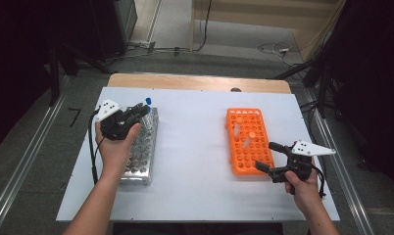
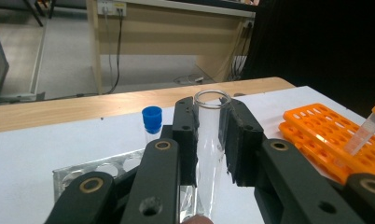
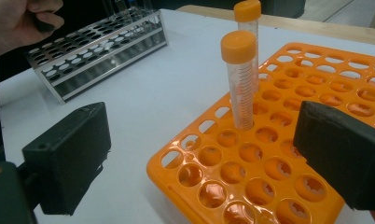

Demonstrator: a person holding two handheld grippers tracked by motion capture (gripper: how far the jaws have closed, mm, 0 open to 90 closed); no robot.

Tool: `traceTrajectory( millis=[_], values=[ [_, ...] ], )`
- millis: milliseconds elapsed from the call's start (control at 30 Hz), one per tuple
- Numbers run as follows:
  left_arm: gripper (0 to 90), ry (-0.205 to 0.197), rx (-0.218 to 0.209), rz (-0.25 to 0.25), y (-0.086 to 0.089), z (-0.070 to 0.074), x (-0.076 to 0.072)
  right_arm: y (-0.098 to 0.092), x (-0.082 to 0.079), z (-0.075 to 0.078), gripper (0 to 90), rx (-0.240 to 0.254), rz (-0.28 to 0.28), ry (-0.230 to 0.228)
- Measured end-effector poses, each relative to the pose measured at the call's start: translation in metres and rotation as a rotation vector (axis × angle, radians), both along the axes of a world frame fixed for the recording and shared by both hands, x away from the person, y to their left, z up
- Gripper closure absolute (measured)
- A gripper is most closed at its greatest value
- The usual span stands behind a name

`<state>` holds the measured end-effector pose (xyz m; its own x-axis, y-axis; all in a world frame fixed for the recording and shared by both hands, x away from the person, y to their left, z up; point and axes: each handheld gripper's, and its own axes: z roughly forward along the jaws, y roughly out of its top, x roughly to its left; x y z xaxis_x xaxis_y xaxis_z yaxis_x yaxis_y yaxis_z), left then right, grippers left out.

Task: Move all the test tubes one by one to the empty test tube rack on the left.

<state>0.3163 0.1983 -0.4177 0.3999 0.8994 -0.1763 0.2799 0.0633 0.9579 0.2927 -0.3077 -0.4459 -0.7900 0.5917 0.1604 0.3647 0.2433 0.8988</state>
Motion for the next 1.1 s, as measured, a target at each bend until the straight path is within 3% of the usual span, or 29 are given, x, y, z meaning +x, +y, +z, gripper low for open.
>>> traceTrajectory(
  millis=[433, 567, 833, 1100],
  values=[
    [76.2, 0.04, 0.068, 0.04, -0.007, -0.01, 0.004, -0.002, 0.001, -0.001, 2.5, 0.003, -0.005, -0.001],
    [76.0, 0.051, 0.111, 0.041, -0.011, -0.011, 0.003, -0.001, 0.001, -0.001, 2.5, 0.002, -0.006, -0.001],
    [76.1, 0.111, 0.197, 0.036, -0.019, -0.013, 0.001, -0.002, 0.001, -0.001, 2.5, 0.0, -0.025, 0.0],
    [74.5, 0.146, 0.197, 0.029, -0.02, -0.014, 0.002, 0.0, 0.001, -0.002, 2.5, -0.004, -0.024, 0.003]
  ],
)
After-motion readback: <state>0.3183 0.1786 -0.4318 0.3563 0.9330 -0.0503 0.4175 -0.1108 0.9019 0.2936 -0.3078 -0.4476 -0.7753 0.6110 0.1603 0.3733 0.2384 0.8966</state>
